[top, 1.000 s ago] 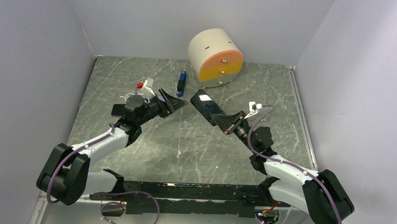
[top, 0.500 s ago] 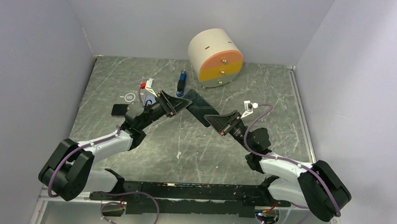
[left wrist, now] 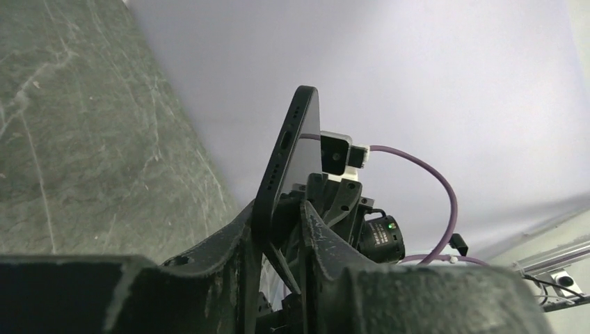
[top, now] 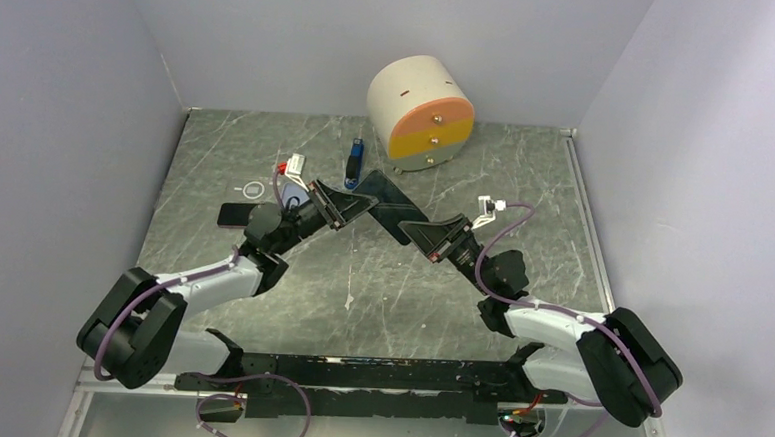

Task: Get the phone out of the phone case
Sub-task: Place the phone at the center of the board.

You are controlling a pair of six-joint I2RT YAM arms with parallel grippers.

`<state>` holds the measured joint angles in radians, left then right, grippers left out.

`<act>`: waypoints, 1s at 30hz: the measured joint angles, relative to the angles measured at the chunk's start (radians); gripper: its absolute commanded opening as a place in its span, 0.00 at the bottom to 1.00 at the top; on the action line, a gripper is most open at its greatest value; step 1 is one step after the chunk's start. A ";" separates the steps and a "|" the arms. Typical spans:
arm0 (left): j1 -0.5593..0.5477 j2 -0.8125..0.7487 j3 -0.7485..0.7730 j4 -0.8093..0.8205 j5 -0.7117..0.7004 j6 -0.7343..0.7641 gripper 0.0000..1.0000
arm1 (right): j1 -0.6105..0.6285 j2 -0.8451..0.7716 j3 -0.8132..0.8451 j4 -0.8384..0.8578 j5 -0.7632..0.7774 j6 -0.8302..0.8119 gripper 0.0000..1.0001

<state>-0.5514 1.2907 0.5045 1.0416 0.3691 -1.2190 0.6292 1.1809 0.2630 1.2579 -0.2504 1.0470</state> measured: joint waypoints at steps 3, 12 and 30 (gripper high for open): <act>-0.002 0.001 -0.002 0.028 0.000 -0.021 0.06 | 0.000 0.000 0.000 0.008 0.006 0.009 0.02; -0.014 -0.047 -0.034 0.044 -0.032 -0.027 0.02 | 0.005 -0.022 -0.002 0.002 0.023 -0.021 0.54; 0.086 -0.241 -0.138 -0.430 -0.347 -0.029 0.02 | -0.014 -0.501 -0.010 -0.592 0.353 -0.556 0.99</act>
<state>-0.4652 1.0496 0.3660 0.6113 0.0219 -1.2484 0.6155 0.6796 0.2535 0.6659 0.1028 0.4908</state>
